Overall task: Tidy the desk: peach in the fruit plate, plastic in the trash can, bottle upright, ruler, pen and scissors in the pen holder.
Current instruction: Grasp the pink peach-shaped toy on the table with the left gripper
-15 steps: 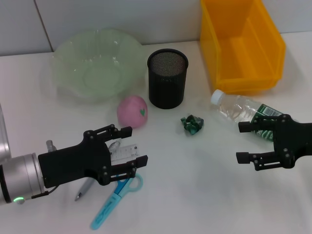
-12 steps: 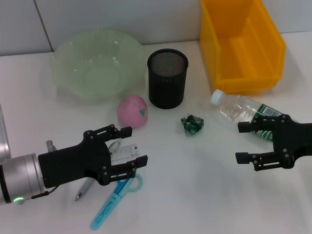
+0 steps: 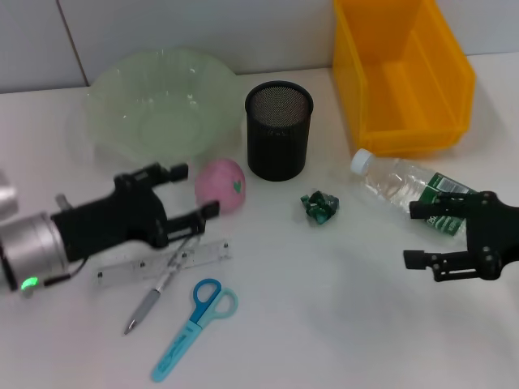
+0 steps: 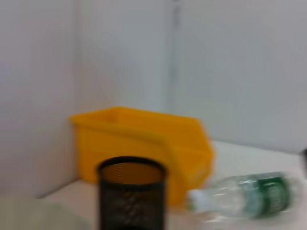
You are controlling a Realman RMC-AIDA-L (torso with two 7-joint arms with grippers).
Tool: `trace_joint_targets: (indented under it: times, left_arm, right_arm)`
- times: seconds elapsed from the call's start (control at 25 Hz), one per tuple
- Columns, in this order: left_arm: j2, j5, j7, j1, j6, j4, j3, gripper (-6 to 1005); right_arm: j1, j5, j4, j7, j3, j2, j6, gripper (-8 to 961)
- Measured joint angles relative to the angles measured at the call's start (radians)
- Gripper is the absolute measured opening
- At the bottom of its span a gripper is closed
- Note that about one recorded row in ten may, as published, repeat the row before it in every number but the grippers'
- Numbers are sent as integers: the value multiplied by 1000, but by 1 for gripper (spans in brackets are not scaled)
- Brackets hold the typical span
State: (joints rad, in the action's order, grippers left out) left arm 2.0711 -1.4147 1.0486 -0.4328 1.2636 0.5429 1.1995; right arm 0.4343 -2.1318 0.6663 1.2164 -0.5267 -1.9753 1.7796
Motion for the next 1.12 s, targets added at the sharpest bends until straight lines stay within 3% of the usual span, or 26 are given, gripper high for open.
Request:
trace_joint_targets:
  times: [0.2, 0.52, 1.12]
  left_arm:
    - [0, -8, -19, -71, -159, -2, 39, 774]
    - [6, -10, -25, -144, -344, 6, 196, 770]
    - [8, -10, -47, -166, -421, -2, 245, 761]
  right_arm:
    - [-20, 0, 11, 1, 20, -2, 3, 823]
    - [-27, 0, 12, 6, 43, -2, 11, 823]
    - [-21, 0, 15, 9, 40, -2, 11, 822]
